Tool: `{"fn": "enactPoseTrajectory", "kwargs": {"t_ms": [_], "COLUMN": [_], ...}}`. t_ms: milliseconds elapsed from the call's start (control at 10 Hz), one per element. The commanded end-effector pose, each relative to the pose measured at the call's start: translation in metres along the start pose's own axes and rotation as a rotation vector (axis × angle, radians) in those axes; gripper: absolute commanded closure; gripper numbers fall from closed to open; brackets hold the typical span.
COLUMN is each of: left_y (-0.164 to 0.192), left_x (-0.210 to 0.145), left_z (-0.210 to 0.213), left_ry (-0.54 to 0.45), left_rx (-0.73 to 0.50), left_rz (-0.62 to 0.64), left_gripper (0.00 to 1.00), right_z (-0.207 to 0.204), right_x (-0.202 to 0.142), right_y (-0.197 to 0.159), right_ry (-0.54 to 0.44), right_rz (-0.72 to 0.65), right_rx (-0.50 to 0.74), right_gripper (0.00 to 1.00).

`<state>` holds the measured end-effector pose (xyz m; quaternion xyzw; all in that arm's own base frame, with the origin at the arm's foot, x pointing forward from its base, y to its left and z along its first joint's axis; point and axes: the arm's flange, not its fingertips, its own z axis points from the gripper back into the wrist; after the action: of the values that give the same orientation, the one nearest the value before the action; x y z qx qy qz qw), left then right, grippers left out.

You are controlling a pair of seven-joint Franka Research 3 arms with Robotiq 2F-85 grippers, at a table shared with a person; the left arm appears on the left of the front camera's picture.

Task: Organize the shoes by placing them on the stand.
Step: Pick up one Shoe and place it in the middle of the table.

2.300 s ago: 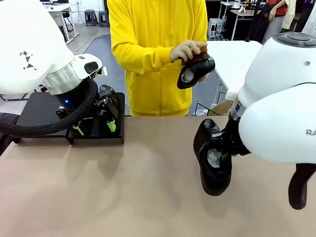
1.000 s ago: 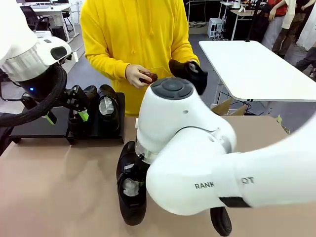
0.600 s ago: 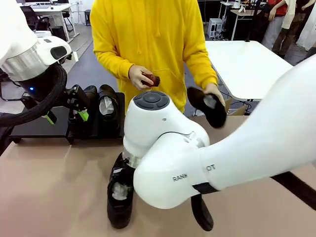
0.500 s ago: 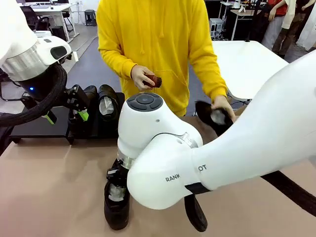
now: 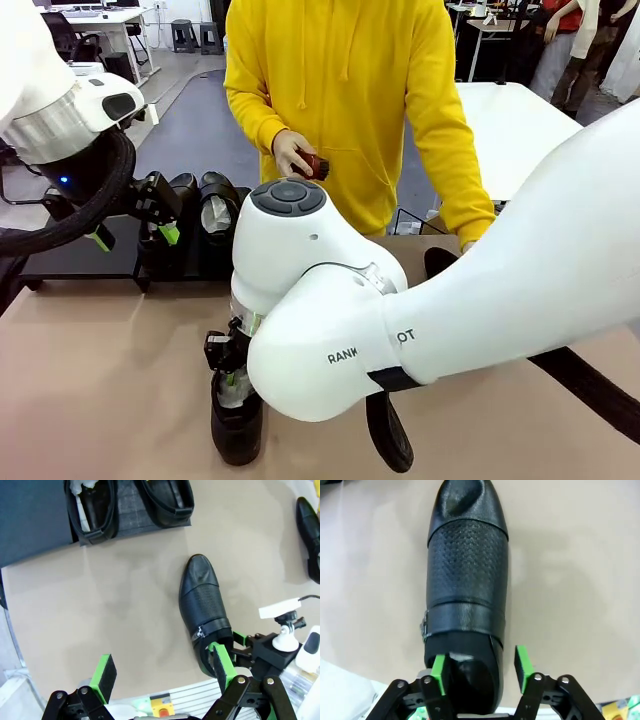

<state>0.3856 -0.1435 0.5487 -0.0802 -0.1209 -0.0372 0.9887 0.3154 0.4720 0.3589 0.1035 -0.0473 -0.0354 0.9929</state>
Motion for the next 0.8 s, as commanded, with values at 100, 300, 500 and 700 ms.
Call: {"fn": "enactPoseTrajectory", "kwargs": {"t_ms": [100, 300, 500, 700], "left_y": [0.0, 0.0, 0.0, 0.0], "left_x": [0.001, 0.001, 0.001, 0.001], "left_z": [0.002, 0.002, 0.002, 0.002], "left_ry": [-0.008, -0.008, -0.008, -0.008], "left_rx": [0.001, 0.001, 0.001, 0.001], "left_rz": [0.005, 0.005, 0.005, 0.005], "left_gripper": [0.0, 0.0, 0.0, 0.0], "right_z": [0.032, 0.037, 0.028, 0.028], "right_x": [-0.027, -0.031, -0.026, -0.026], "right_y": [-0.02, -0.023, -0.012, -0.012], "right_ry": [0.053, 0.084, 0.045, 0.045], "right_rz": [-0.037, -0.013, -0.052, -0.052], "right_rx": [-0.001, -0.02, -0.009, -0.009], "right_gripper": [0.0, 0.0, 0.0, 0.0]}}
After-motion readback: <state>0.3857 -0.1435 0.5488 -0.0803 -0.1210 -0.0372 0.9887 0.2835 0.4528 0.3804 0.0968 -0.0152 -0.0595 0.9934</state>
